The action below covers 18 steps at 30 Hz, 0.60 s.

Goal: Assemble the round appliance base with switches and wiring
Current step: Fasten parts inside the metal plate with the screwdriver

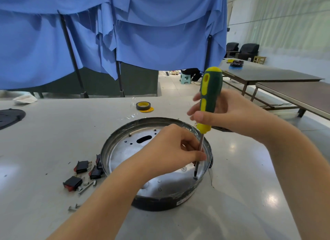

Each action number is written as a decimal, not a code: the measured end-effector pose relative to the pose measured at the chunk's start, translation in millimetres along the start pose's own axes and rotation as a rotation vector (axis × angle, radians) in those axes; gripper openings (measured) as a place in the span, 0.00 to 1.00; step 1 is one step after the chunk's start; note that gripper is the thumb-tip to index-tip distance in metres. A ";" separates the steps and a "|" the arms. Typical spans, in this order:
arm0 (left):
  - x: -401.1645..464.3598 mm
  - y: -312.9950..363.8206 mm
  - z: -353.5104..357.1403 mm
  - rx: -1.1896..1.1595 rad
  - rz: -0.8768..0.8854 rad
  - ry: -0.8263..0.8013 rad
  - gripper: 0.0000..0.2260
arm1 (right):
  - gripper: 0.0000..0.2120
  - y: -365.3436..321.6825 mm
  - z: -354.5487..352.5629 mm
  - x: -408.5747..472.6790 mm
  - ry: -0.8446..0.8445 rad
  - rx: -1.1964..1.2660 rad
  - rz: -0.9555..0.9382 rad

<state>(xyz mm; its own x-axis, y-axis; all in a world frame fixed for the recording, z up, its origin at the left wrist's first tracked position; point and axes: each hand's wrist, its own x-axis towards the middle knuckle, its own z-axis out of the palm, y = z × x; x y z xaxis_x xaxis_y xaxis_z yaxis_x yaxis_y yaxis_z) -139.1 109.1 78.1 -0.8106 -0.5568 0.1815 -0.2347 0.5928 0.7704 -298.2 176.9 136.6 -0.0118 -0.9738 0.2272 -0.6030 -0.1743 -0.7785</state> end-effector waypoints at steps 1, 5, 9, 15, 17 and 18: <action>0.7 -1.1 0.1 -0.010 -0.001 -0.006 0.04 | 0.24 2.8 -4.3 -1.3 -0.062 0.116 0.018; 2.3 -4.9 0.6 -0.051 -0.006 -0.033 0.02 | 0.28 8.4 -16.3 -5.7 -0.191 0.409 -0.006; 1.9 -7.0 -0.5 -0.145 -0.035 -0.107 0.06 | 0.25 7.0 -11.9 -5.3 -0.136 0.346 -0.016; 0.4 -4.0 -0.3 -0.181 -0.020 -0.151 0.08 | 0.24 -3.8 -1.3 -3.6 0.066 0.008 -0.058; -0.3 -1.0 0.2 -0.120 -0.016 -0.094 0.06 | 0.28 -4.8 3.8 -1.7 0.134 -0.099 -0.061; -0.3 0.0 0.5 -0.089 -0.015 -0.056 0.06 | 0.27 -4.0 5.5 -0.6 0.161 -0.147 -0.061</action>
<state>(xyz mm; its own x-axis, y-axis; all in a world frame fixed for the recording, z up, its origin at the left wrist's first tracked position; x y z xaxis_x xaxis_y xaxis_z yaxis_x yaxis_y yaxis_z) -139.1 109.6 77.7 -0.8364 -0.5307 0.1368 -0.2010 0.5292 0.8244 -291.4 177.4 136.4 -0.0921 -0.9241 0.3709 -0.7158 -0.1975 -0.6698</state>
